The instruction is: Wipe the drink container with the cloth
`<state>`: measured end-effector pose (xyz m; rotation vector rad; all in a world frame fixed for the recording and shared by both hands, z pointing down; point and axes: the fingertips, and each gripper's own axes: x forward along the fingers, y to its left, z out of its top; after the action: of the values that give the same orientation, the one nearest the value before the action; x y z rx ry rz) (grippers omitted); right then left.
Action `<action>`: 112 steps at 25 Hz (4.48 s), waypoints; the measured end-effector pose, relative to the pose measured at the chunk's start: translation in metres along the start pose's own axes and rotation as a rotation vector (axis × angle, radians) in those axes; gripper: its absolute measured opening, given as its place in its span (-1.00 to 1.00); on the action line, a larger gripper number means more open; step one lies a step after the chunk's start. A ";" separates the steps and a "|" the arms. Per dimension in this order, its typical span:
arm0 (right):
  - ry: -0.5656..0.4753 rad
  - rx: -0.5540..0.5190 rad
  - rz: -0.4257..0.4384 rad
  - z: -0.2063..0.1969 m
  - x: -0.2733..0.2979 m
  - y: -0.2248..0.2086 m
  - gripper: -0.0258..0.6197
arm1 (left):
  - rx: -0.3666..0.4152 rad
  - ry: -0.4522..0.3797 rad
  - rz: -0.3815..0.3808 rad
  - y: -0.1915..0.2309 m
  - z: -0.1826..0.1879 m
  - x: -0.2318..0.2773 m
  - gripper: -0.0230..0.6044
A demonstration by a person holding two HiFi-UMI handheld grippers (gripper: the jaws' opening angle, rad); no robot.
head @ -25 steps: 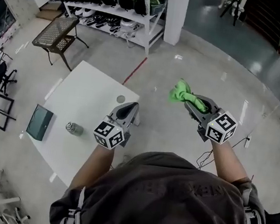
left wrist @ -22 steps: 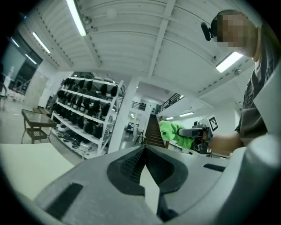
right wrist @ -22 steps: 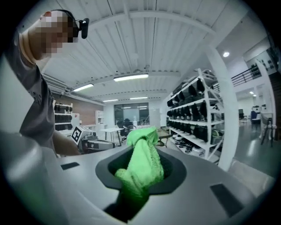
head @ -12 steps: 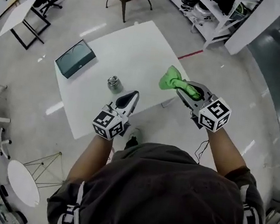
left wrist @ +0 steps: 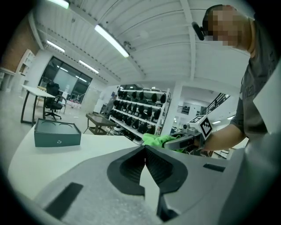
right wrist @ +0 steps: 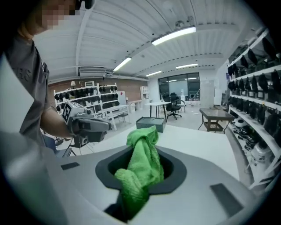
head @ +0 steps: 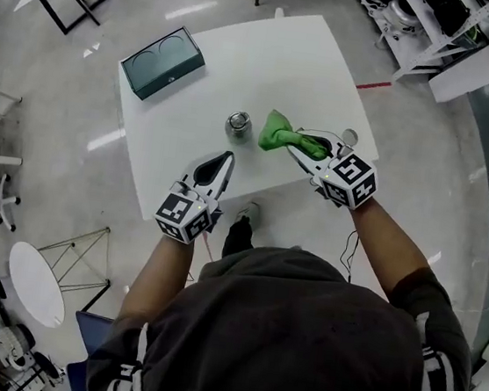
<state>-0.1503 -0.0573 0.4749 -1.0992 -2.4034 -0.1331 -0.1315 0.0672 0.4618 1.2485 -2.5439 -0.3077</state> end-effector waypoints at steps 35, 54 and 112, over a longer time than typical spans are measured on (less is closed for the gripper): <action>0.346 0.083 -0.005 -0.125 0.138 -0.013 -0.68 | -0.099 0.070 0.038 0.072 -0.064 -0.009 -0.91; 0.270 0.214 0.091 -0.090 0.135 0.021 -0.68 | -0.113 0.054 0.052 0.069 -0.059 -0.014 -0.91; 1.063 -0.702 0.951 -0.002 0.228 0.038 -0.67 | -0.208 -0.063 0.214 0.150 -0.049 -0.116 -0.91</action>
<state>-0.2486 0.1243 0.5796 -1.7330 -0.7605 -0.9714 -0.1573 0.2473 0.5354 0.8968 -2.5898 -0.5546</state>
